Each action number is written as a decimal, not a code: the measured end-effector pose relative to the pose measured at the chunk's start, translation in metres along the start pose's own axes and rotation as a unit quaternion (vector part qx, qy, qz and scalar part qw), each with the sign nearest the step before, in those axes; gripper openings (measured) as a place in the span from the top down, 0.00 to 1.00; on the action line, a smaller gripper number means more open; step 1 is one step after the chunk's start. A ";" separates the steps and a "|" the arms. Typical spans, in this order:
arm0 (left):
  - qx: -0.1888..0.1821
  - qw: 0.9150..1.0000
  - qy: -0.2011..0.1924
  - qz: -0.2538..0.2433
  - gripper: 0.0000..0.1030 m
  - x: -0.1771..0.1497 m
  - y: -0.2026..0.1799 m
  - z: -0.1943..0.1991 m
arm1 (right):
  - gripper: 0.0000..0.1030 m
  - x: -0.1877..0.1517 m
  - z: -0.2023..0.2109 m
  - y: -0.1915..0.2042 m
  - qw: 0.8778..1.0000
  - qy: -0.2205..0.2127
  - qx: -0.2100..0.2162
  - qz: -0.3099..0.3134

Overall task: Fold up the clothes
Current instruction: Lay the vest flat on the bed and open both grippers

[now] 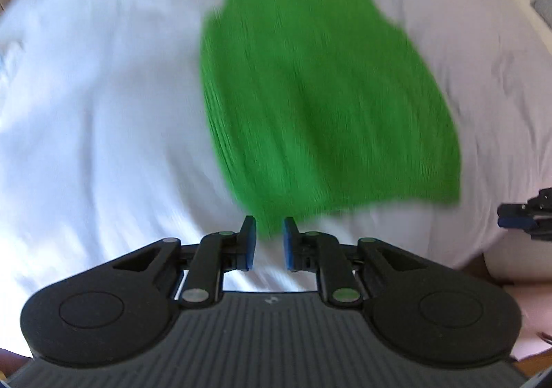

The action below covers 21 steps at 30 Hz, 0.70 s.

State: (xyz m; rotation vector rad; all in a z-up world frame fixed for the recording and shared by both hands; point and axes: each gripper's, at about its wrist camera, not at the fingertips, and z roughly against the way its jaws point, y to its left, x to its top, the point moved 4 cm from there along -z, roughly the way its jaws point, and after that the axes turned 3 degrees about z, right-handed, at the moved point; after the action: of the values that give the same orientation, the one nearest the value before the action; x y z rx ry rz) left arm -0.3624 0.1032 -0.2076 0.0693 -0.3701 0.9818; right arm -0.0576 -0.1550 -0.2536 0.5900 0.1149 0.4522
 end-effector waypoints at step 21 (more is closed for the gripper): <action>-0.140 0.980 -0.075 0.123 0.59 0.002 0.076 -0.105 | 0.31 0.033 -0.095 -0.027 0.972 -0.176 0.084 0.131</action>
State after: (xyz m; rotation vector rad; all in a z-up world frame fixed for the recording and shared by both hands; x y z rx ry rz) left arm -0.3950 0.1704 -0.3130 -0.1630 -0.6650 1.1629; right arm -0.0397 -0.1121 -0.3465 0.8493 -0.2700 0.5901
